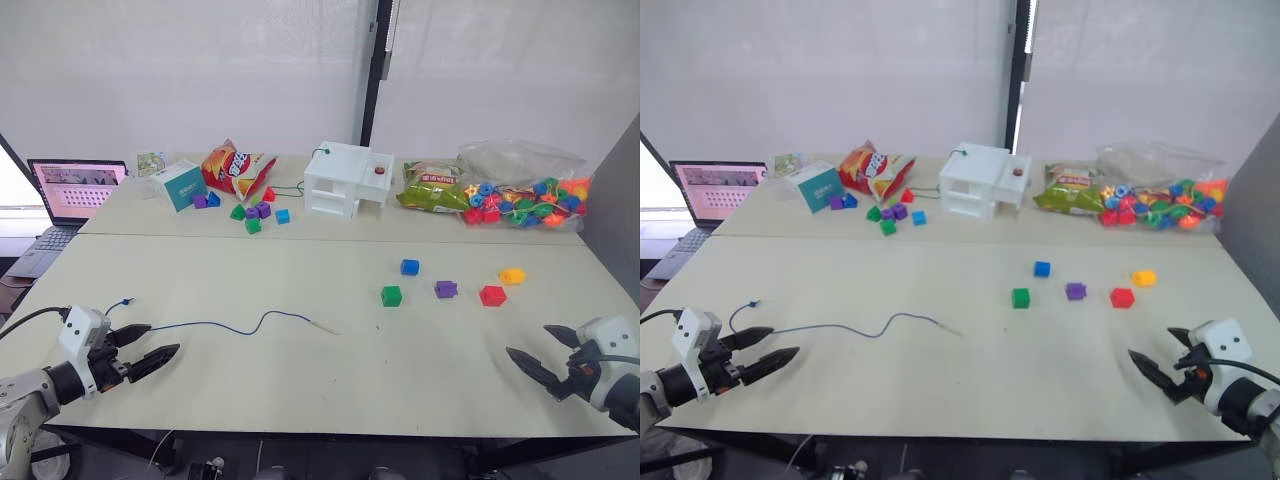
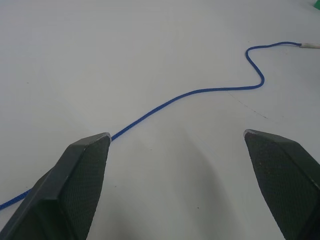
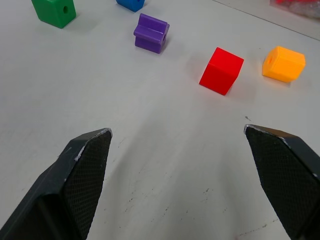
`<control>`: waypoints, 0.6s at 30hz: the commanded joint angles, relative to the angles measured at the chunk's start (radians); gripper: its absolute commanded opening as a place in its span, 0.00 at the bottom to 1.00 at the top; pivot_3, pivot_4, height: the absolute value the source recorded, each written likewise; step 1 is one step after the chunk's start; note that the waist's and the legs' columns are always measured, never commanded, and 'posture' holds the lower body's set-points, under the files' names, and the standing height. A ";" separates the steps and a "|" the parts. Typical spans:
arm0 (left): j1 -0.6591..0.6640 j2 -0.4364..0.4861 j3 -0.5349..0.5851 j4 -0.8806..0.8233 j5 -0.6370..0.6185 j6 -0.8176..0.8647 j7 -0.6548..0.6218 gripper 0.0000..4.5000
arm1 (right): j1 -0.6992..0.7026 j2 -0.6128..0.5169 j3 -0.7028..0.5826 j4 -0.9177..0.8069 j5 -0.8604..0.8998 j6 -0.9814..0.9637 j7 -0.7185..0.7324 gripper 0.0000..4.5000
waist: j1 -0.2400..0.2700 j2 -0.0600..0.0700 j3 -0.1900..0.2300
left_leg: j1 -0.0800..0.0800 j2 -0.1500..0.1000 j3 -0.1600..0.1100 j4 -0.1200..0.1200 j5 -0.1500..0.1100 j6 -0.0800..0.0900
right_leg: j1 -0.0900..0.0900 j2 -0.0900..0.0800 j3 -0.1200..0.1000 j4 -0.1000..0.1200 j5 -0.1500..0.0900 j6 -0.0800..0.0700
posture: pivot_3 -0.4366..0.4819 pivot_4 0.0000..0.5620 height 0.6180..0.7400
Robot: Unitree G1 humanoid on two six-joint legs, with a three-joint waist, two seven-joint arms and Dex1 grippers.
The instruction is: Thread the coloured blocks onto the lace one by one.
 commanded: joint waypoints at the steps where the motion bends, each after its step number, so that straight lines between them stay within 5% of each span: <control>1: -0.017 -0.001 0.025 -0.019 -0.014 -0.015 0.008 1.00 | -0.003 0.001 -0.020 -0.012 0.008 -0.007 -0.002 1.00 | 0.000 0.000 0.000 | 0.000 0.000 0.000 0.000 0.000 0.000 | 0.000 0.000 0.000 0.000 0.000 0.000 | 0.48 0.27 1.00; 9: -0.183 -0.032 -0.095 -0.023 -0.053 0.035 -0.059 1.00 | 0.007 0.019 0.030 -0.181 0.054 0.078 -0.016 1.00 | 0.003 0.000 0.000 | 0.000 0.000 0.000 0.000 0.000 0.000 | 0.000 0.000 0.000 0.000 0.000 0.000 | 0.48 0.27 1.00; 18: -0.552 -0.077 -0.432 0.186 0.070 -0.070 -0.346 1.00 | -0.043 -0.041 0.153 -0.415 0.151 0.263 0.002 1.00 | 0.003 0.000 0.000 | 0.000 -0.003 0.002 0.001 0.000 0.000 | 0.000 0.009 -0.005 0.002 0.000 0.001 | 0.48 0.27 1.00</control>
